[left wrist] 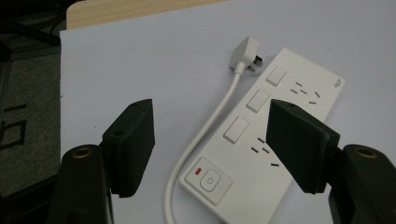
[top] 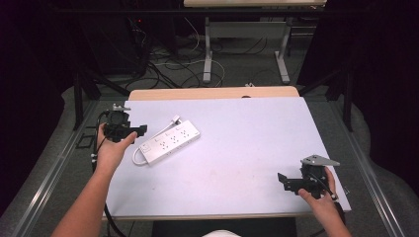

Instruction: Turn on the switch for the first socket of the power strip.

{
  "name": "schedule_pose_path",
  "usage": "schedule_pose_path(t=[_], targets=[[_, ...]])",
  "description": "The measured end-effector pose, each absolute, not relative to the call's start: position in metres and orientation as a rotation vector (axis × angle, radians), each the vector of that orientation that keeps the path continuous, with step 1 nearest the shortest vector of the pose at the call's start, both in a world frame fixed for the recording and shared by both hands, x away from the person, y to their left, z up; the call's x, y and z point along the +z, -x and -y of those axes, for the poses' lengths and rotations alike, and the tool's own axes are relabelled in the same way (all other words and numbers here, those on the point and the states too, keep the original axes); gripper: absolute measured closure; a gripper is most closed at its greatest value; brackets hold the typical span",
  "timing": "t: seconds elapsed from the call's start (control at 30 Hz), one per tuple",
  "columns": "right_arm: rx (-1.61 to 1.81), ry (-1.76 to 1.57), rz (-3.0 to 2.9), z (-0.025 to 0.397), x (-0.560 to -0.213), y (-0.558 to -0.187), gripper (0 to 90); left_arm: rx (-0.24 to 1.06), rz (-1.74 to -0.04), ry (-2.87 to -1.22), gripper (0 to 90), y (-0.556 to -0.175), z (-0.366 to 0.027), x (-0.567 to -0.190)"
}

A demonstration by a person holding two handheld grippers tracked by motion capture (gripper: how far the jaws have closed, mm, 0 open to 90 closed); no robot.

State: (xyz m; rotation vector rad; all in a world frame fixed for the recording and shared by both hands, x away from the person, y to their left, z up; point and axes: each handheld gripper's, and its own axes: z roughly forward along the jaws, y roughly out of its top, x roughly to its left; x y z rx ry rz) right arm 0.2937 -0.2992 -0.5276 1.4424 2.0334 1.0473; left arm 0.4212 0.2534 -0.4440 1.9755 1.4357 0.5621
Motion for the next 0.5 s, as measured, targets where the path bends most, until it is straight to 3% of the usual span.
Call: schedule_pose_path(t=[0.5], targets=[[1.044, -1.450, -2.037, 0.299, -0.528, -0.294, 0.0, 0.528, -1.464, -1.953, 32.5, -0.439, -0.243, -0.443]])
